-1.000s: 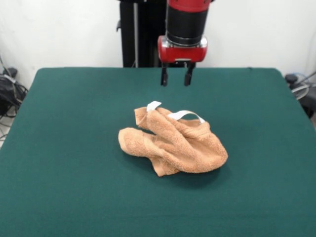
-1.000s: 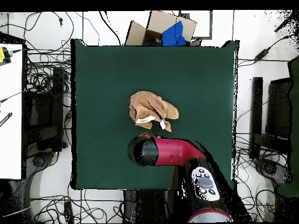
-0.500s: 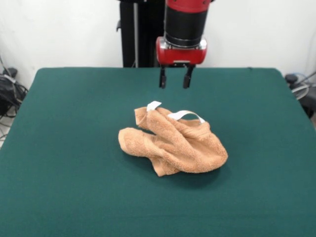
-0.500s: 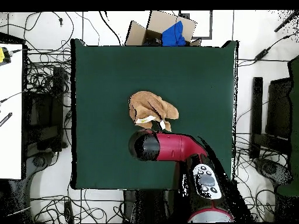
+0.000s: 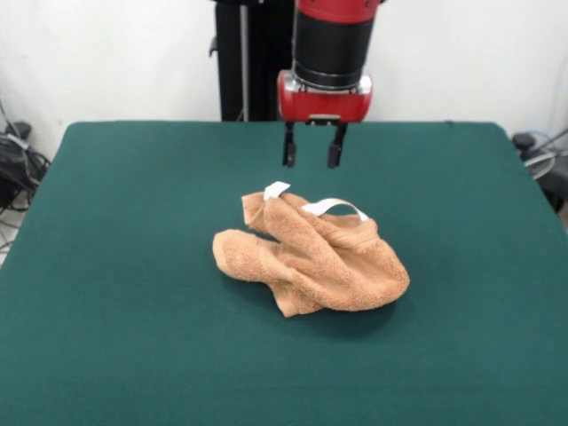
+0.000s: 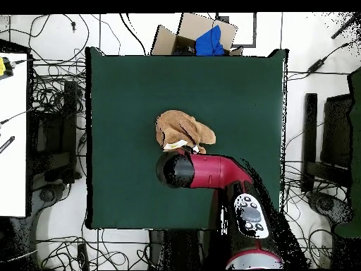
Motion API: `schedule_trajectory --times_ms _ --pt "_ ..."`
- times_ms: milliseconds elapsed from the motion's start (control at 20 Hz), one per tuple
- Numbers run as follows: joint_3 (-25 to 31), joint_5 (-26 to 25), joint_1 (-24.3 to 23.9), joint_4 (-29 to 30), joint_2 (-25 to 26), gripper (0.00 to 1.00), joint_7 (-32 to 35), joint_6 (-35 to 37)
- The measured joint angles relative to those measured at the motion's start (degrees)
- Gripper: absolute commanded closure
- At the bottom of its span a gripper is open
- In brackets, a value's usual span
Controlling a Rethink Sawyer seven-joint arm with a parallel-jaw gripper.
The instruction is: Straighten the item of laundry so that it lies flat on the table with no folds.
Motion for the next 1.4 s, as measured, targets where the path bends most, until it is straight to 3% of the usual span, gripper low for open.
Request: schedule_trajectory --times_ms 900,1250,1400 --pt "0.1 0.4 2.3 -0.5 -1.9 0.00 0.0 0.0" --pt "0.1 2.4 2.2 2.3 -9.5 0.00 0.0 1.2" --pt "0.2 5.5 1.4 4.8 -15.6 0.00 0.0 2.8"
